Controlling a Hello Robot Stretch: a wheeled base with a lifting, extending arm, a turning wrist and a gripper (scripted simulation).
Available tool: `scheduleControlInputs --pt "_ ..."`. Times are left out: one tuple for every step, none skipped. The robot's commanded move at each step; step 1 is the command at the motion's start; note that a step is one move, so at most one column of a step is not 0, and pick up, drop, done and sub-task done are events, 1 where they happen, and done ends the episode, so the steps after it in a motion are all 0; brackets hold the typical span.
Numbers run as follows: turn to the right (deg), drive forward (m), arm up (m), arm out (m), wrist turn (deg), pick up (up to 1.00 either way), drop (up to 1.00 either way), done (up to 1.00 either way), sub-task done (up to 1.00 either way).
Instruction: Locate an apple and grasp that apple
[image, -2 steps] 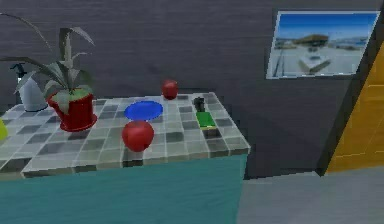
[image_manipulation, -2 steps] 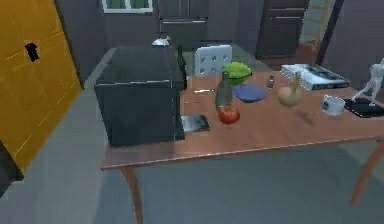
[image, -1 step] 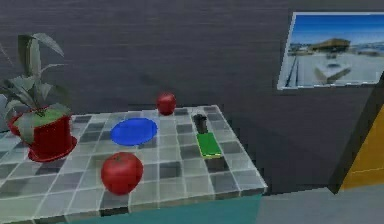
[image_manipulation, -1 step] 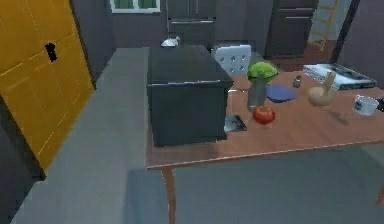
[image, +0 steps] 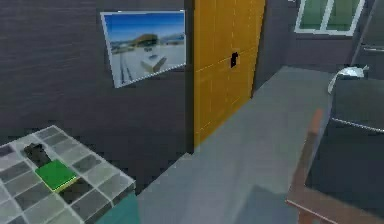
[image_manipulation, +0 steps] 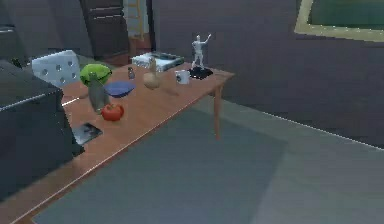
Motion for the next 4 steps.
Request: scheduleControlInputs --pt "45.0 0.00 0.00 0.00 0.0 0.00 0.00 0.00 0.00" --pt "45.0 0.00 0.00 0.00 0.0 0.00 0.00 0.00 0.00" --pt "33.0 0.00 0.00 0.00 0.0 0.00 0.00 0.00 0.00" --pt "0.0 0.15 0.00 0.00 0.0 0.00 0.00 0.00 0.00"
